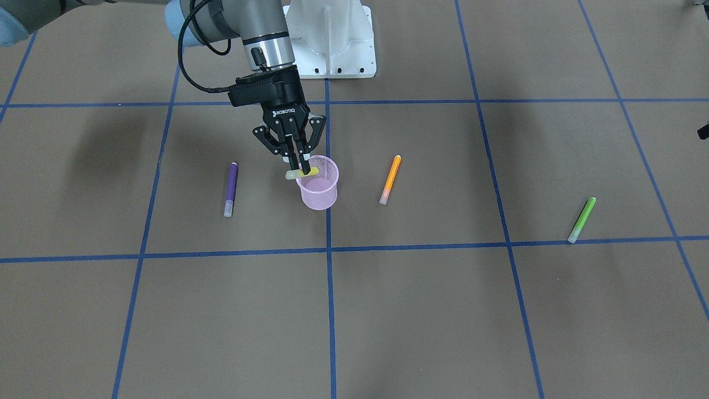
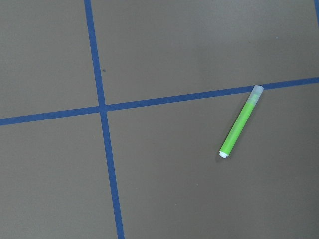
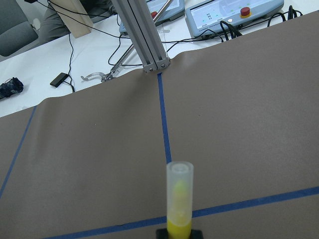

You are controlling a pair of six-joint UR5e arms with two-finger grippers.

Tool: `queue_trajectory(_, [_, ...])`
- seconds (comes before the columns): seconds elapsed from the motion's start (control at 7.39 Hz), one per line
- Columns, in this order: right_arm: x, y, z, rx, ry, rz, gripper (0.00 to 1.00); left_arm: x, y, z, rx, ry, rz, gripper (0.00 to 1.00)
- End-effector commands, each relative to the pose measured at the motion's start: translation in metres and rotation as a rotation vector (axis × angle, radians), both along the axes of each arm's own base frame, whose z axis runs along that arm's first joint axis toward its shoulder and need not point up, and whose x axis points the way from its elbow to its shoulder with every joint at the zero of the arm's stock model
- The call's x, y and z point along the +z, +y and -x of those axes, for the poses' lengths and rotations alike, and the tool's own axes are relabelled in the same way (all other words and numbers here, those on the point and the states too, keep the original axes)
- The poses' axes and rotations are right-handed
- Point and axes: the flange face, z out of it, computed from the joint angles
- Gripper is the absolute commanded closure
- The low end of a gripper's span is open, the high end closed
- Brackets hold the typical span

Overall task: Collect pens into pen holder
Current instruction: 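Carry the yellow marker over the pink cup and drop it in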

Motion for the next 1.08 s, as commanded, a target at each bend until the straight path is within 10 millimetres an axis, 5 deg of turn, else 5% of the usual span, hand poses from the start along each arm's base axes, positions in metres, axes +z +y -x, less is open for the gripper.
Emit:
queue_trajectory(0.0, [0.004, 0.010, 0.010, -0.013, 0.005, 0.004, 0.77, -0.002, -0.001, 0.000, 0.000, 0.000, -0.005, 0.00])
queue_trajectory(0.14, [0.005, 0.009, 0.011, -0.011, 0.009, 0.006, 0.48, -0.002, -0.001, 0.000, 0.000, 0.000, -0.005, 0.00])
queue_trajectory(0.27, [0.006, 0.009, 0.012, -0.012, 0.008, 0.006, 0.35, -0.004, -0.002, -0.002, 0.006, 0.002, -0.018, 0.00])
queue_trajectory(0.54, [0.003, 0.005, 0.007, -0.008, 0.002, 0.004, 0.30, -0.013, -0.007, -0.024, 0.042, 0.006, -0.071, 0.00])
queue_trajectory(0.68, [0.001, -0.003, -0.003, -0.012, -0.008, 0.012, 0.32, -0.033, -0.021, -0.048, 0.040, 0.007, -0.073, 0.01])
queue_trajectory(0.95, [0.035, -0.033, -0.061, -0.096, -0.019, 0.104, 0.32, -0.052, -0.036, -0.114, 0.127, -0.071, -0.156, 0.03])
